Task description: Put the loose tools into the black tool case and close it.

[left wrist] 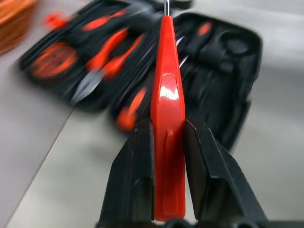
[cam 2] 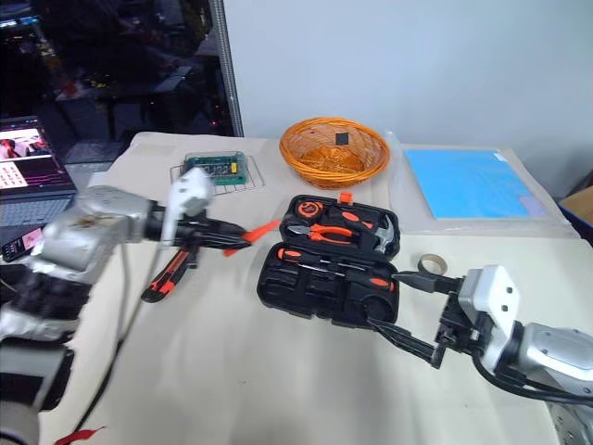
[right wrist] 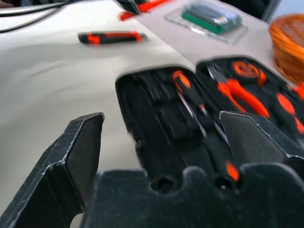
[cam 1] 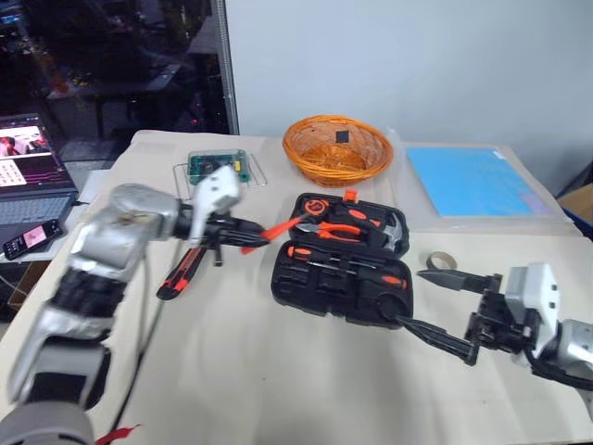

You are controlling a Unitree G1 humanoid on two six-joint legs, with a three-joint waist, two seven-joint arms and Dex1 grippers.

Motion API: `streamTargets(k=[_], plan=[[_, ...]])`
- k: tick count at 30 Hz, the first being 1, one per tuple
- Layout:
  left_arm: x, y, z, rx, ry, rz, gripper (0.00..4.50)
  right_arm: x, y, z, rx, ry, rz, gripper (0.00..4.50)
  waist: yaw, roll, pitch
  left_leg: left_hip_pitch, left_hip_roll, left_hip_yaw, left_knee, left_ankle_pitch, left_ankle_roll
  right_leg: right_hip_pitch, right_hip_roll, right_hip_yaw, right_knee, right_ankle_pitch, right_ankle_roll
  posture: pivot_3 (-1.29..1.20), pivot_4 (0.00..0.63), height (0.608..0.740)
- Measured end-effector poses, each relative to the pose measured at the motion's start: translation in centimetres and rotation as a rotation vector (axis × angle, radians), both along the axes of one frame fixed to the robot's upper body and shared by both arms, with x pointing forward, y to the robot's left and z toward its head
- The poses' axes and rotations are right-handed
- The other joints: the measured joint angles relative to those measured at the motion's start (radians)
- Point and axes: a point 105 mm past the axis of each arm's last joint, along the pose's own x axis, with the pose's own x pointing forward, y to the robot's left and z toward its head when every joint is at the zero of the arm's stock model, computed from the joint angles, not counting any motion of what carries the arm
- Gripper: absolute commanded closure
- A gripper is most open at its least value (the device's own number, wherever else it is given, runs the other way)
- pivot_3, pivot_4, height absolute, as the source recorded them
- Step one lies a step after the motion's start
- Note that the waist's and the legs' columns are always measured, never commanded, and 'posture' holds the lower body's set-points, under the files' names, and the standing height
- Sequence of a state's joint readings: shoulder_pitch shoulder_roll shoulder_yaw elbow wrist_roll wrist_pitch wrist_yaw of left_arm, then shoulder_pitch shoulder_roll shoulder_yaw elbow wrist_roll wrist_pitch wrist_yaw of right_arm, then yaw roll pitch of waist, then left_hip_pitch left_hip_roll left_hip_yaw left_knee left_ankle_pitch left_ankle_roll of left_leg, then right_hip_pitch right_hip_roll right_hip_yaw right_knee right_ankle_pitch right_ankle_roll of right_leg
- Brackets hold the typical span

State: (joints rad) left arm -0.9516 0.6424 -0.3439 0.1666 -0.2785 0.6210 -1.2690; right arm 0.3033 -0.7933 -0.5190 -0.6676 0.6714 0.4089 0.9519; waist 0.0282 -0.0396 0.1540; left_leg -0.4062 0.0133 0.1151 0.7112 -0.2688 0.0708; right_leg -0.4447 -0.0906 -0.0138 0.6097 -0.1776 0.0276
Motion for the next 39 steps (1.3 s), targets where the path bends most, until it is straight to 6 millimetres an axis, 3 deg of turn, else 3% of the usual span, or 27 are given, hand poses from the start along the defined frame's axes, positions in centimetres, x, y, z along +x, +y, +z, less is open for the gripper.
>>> streamTargets(k=[4,10,20,36,39], plan=[[0.8,-2.6,-2.1,0.136,-0.033,-0.109,4.06,-0.7,-1.2,0.1,-0.027,-0.007,-0.052,0.0,-0.02,0.0,0.0,0.001,0.0,0.0,0.0,0.0,0.001,0.0,0.0,0.002,0.0,0.0,0.001,0.0,0.15,0.74],[1.6,-3.1,-5.7,0.273,-0.037,-0.193,4.06,-1.0,-0.8,0.5,-0.048,-0.031,-0.05,0.0,-0.016,0.0,0.0,-0.001,0.001,-0.001,0.001,0.0,0.001,-0.001,-0.001,0.001,0.0,0.0,0.001,0.0,0.15,0.74],[2.3,-3.9,-6.6,0.414,-0.083,-0.246,4.06,-1.0,-0.7,0.6,-0.052,-0.044,-0.08,0.0,-0.013,0.0,0.0,-0.005,0.0,-0.001,0.002,-0.003,0.005,-0.004,-0.002,0.001,-0.001,0.0,0.002,0.0,0.15,0.74],[2.5,-5.0,-7.2,0.457,-0.1,-0.265,4.06,-0.8,-0.4,0.8,-0.047,-0.056,-0.087,0.0,-0.011,0.0,0.0,-0.001,0.0,-0.002,0.004,-0.003,0.005,0.002,-0.003,0.0,-0.001,-0.001,0.005,0.0,0.15,0.74],[2.6,-4.9,-7.2,0.457,-0.096,-0.257,2.75,-0.9,-0.4,0.6,-0.046,-0.047,-0.088,0.0,-0.012,0.0,0.0,0.0,0.0,-0.002,0.004,-0.003,0.005,0.002,-0.003,0.0,-0.001,-0.001,0.005,0.0,0.15,0.74]])
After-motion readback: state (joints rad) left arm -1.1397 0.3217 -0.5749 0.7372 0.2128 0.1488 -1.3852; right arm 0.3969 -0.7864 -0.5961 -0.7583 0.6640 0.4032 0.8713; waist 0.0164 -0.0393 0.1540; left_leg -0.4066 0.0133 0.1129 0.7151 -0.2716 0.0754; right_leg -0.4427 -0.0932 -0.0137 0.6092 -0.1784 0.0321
